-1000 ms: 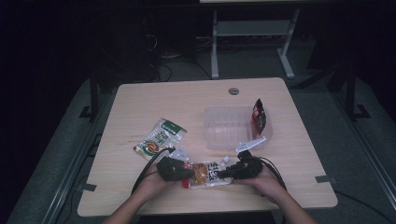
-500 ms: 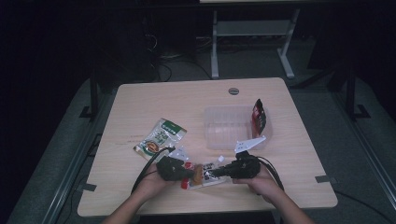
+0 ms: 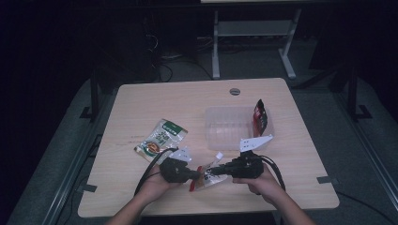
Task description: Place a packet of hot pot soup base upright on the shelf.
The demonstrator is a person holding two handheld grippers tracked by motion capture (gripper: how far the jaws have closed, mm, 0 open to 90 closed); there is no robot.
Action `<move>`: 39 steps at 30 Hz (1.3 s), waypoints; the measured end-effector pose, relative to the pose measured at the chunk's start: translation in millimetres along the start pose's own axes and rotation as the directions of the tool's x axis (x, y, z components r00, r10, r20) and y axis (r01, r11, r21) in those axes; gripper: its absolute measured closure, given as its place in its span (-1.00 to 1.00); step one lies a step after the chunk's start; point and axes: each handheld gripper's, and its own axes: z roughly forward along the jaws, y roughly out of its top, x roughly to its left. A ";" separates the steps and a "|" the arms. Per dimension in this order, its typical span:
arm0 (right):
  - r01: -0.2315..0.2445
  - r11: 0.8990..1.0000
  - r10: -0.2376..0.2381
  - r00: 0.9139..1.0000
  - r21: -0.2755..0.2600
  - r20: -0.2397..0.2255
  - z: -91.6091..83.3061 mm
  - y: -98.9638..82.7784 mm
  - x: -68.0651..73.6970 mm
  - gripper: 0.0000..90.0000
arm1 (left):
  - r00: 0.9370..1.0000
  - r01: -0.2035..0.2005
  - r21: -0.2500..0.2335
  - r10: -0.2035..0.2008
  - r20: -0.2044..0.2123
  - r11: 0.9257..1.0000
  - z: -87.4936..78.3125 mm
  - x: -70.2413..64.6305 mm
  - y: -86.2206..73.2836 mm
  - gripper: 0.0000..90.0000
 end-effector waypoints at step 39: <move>0.076 0.997 -0.076 0.997 0.002 0.031 -14.3 9.1 14.2 1.00 | 1.000 -0.026 -0.056 0.026 -0.009 0.998 -34.9 -1.8 -7.0 0.08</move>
